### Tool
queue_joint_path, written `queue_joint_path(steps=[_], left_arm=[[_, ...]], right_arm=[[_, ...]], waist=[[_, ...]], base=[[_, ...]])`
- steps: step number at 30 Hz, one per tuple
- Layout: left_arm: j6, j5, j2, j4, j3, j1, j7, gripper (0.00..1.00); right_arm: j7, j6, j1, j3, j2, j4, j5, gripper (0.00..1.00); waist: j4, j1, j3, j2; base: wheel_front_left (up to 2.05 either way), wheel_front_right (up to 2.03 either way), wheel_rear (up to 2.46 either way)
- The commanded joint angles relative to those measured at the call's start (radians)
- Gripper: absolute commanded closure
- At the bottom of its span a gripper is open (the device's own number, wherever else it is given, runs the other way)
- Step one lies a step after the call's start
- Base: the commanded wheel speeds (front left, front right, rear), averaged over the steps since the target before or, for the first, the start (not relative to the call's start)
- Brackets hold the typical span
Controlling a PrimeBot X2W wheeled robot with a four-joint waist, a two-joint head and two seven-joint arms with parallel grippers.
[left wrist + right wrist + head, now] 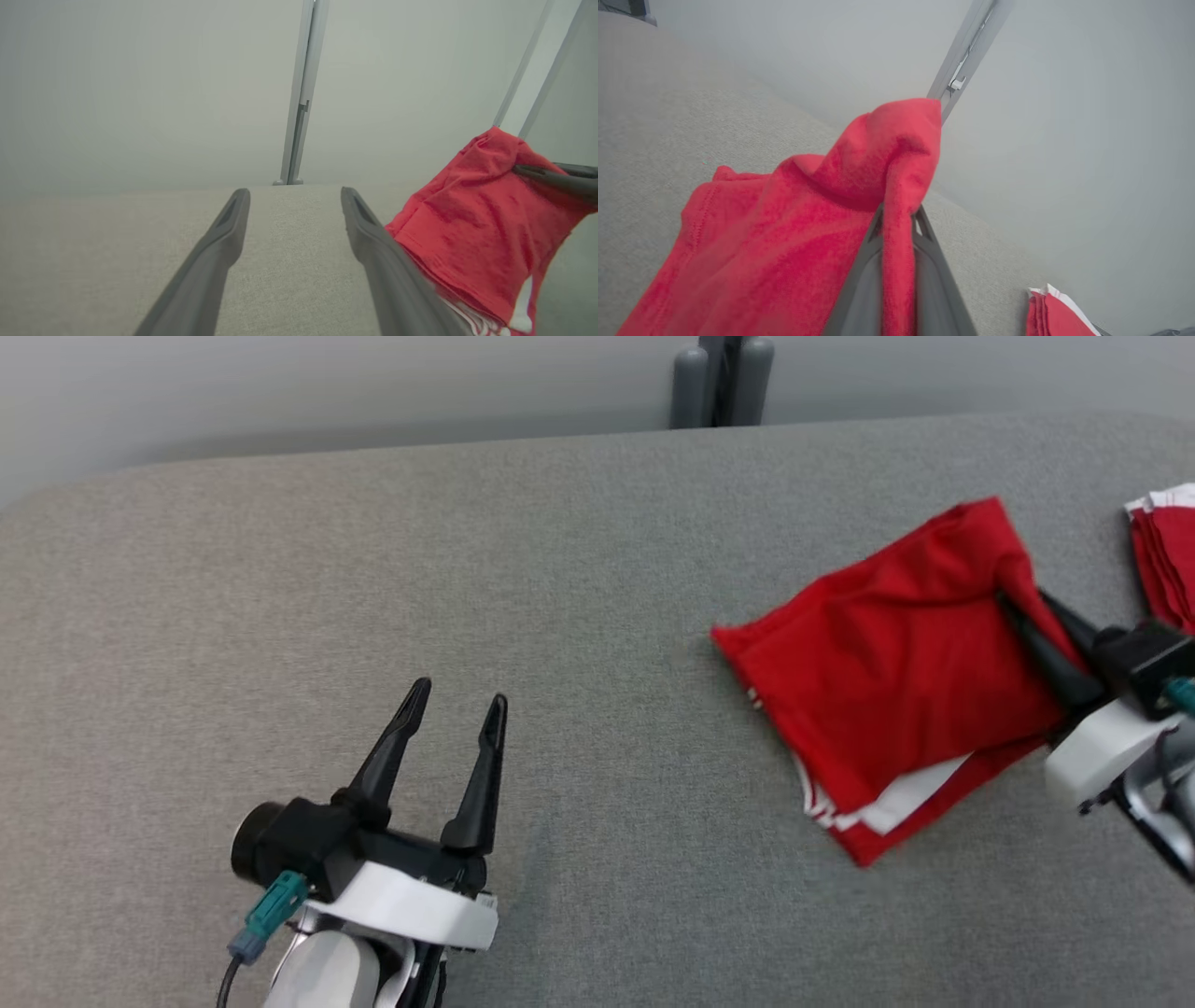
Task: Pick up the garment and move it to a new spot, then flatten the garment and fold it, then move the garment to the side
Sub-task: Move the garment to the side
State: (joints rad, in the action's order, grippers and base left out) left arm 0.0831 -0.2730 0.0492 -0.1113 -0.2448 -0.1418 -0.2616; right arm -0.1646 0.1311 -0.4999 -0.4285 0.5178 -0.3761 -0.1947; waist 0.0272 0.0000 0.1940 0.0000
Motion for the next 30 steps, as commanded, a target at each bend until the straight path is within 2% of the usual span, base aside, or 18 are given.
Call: queue_joint_path(steps=[1,6,12,16,24,30], left_arm=[[0.004,0.001,0.004,0.002,-0.006,-0.027,-0.003,0.0],[0.004,-0.005,0.004,-0.001,-0.063,-0.114,-0.003,0.0],[0.007,0.01,0.004,-0.001,-0.079,-0.2,-0.003,0.0],[0.017,0.021,0.004,-0.011,-0.084,-0.246,-0.003,0.0],[0.031,0.038,0.004,-0.026,-0.067,-0.299,-0.003,0.0],[0.036,0.046,0.004,-0.027,-0.065,-0.317,-0.003,0.0]], right_arm=[[0.013,-0.001,-0.019,-0.001,0.028,0.021,-0.009,1.0],[0.086,-0.001,-0.109,0.036,0.181,0.127,-0.05,1.0],[0.145,-0.001,-0.18,0.109,0.319,0.181,-0.092,1.0],[0.158,-0.001,-0.218,0.169,0.382,0.142,-0.118,1.0],[0.162,-0.001,-0.29,0.211,0.457,0.03,-0.172,1.0],[0.152,-0.001,-0.315,0.216,0.499,-0.104,-0.135,1.0]], waist=[[-0.041,0.0,0.047,0.0],[-0.078,0.0,0.122,0.0],[-0.1,0.0,0.227,0.0],[-0.096,0.0,0.293,0.0],[-0.07,0.0,0.385,0.0],[-0.038,0.0,0.445,0.0]], base=[[0.0,0.0,0.0],[0.0,0.0,0.0],[0.0,0.0,0.0],[0.0,0.0,0.0],[0.0,0.0,0.0],[0.0,0.0,0.0]])
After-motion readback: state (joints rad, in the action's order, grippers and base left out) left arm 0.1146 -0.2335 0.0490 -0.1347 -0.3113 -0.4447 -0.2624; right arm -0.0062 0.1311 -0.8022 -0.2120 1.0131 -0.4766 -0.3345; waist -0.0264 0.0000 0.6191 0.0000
